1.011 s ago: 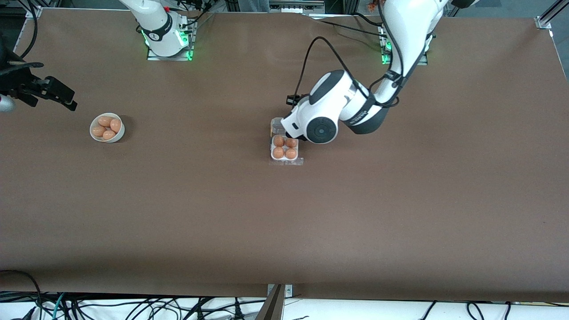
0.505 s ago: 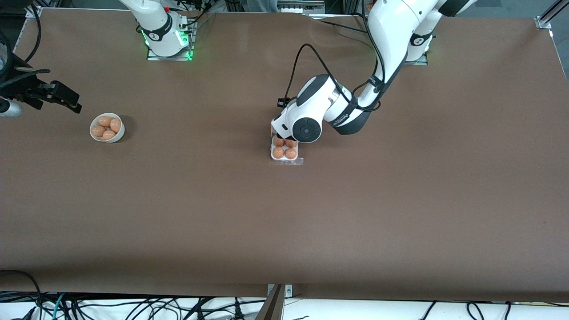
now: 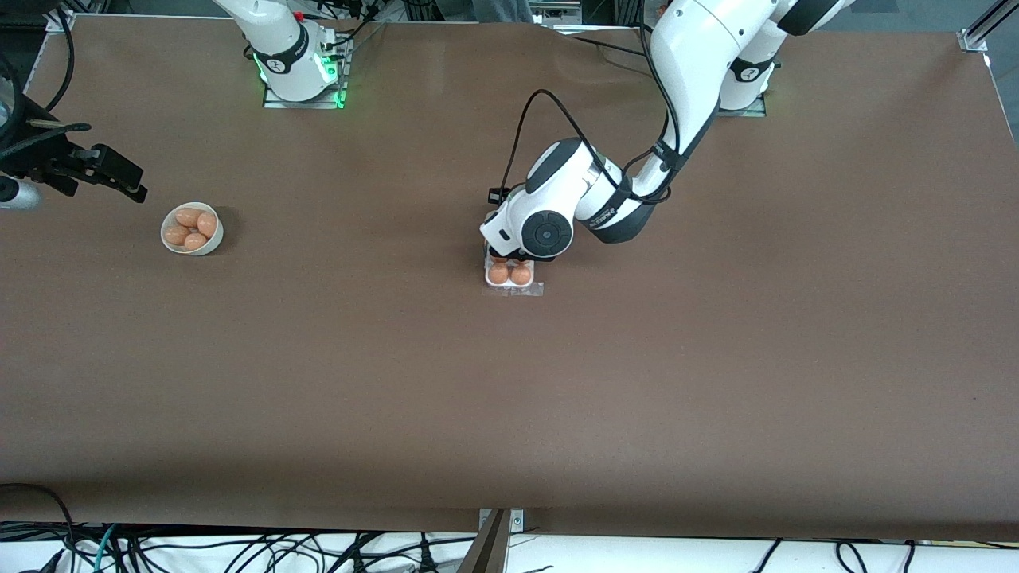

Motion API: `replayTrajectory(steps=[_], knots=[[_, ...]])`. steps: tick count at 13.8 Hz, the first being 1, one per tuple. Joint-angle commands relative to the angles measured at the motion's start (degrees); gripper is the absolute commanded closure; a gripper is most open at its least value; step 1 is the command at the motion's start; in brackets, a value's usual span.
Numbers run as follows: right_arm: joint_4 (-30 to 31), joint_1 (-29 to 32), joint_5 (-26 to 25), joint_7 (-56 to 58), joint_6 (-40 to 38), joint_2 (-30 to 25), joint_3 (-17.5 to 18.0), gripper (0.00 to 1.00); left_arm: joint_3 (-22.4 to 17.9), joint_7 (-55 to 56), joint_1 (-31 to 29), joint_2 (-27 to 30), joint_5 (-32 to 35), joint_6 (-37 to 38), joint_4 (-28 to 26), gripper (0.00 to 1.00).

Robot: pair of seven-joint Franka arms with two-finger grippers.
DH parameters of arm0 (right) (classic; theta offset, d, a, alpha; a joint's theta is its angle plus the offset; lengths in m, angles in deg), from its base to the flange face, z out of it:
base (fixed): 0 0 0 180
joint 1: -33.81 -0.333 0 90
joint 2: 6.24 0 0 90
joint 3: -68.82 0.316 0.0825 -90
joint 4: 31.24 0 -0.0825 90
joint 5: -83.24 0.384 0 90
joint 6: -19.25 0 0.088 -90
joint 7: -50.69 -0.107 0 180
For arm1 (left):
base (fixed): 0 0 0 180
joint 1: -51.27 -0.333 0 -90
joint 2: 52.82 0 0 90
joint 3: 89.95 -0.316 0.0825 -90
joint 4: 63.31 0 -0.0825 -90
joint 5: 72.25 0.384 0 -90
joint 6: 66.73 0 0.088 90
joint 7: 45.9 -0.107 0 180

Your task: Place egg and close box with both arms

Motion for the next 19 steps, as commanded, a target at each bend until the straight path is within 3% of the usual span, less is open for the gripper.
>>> replayTrajectory(steps=[1, 9, 12, 15, 17, 19], knots=[[-1.2, 0.5, -0.1, 0.7, -1.2, 0.3, 0.5, 0.00, -1.1, 0.7, 0.5, -0.7, -0.7, -2.0, 1.8, 0.93], [-1.2, 0.6, 0.1, 0.7, -1.2, 0.4, 0.3, 0.00, -4.5, 0.4, -0.7, -0.7, -0.8, -3.6, 7.4, 0.92], [-1.2, 0.5, 0.1, 0.6, -1.2, 0.5, 0.3, 0.00, -4.9, 0.6, -4.2, 0.1, -0.7, -3.1, 8.9, 0.68], [-1.2, 0.5, 0.0, 0.7, -1.2, 0.4, 0.3, 0.00, -7.8, 0.4, -8.8, 1.7, 1.1, -0.8, 13.8, 0.29], [-1.2, 0.5, 0.0, 0.7, -1.2, 0.4, 0.3, 0.00, -10.5, 0.2, -9.7, 4.0, 10.6, -0.6, 17.4, 0.04], [-1.2, 0.6, 0.1, 0.7, -1.2, 0.5, 0.3, 0.00, -10.8, 0.3, -9.8, 5.6, 21.0, 0.5, 17.8, 0.00]])
